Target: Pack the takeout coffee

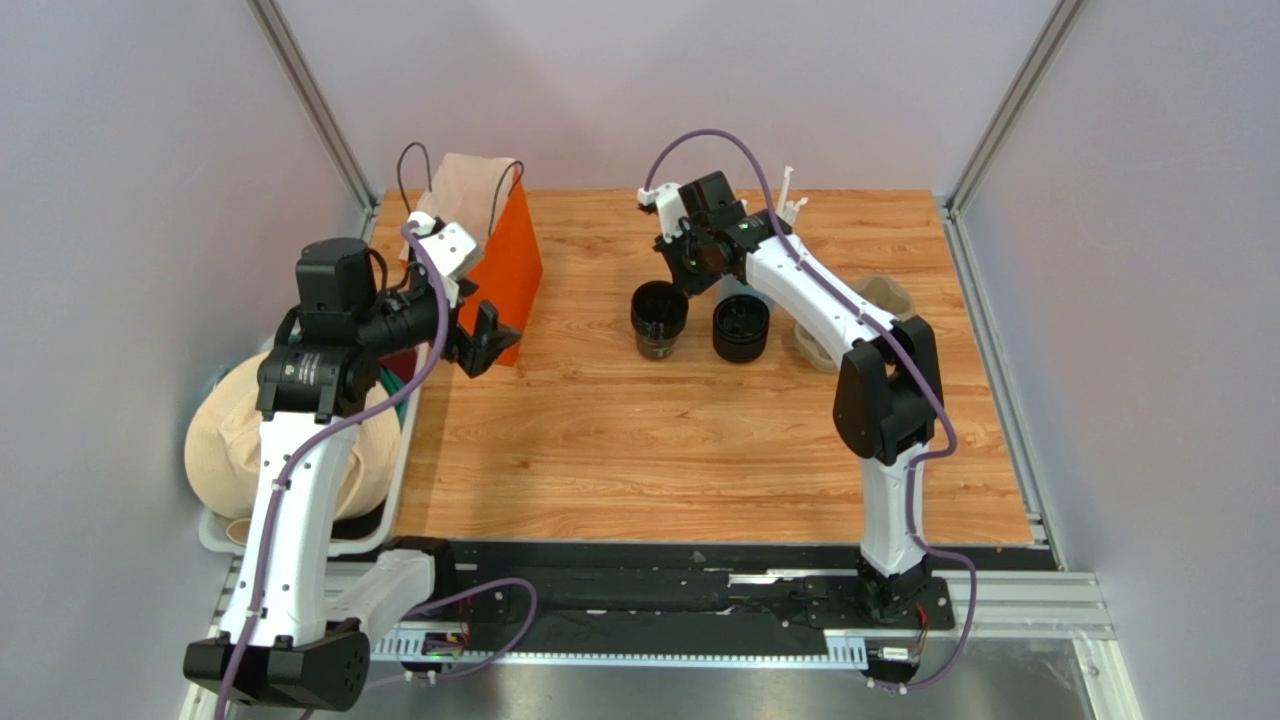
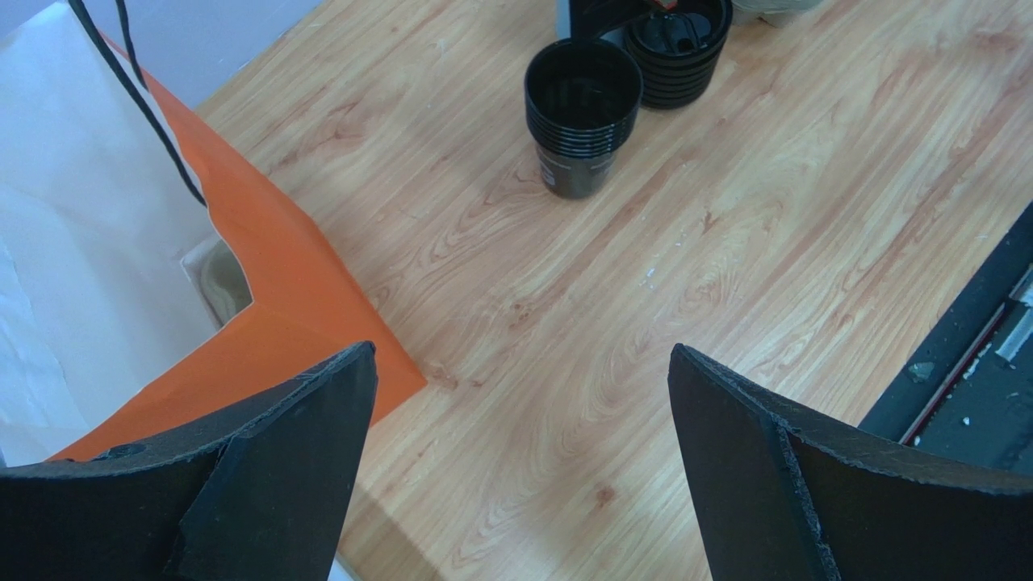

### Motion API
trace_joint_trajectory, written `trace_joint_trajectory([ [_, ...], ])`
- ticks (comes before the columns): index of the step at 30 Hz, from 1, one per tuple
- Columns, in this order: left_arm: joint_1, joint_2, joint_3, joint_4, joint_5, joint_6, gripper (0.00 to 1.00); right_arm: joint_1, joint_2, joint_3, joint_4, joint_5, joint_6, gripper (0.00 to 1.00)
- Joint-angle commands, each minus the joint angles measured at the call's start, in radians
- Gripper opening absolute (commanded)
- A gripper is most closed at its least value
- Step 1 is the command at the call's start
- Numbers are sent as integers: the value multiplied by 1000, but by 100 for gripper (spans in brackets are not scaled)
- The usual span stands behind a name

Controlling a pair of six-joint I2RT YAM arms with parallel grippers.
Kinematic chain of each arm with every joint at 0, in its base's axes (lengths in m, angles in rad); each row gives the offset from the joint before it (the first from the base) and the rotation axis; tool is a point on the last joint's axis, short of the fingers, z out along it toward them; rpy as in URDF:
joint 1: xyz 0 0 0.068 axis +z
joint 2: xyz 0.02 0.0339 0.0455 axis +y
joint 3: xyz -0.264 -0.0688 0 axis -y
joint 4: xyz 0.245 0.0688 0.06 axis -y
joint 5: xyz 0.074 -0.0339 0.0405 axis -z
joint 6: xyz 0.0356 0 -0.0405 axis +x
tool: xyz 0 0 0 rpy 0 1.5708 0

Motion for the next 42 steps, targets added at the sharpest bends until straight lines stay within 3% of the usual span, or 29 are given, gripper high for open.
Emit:
trace_joint_trajectory([
  [1,-4,-13,-6,34,30,-10,99,1,-20,28,37,24,24,0],
  [42,-4,-7,-5,40,25,-17,99,-18,-121,60,43,-7,35,0],
])
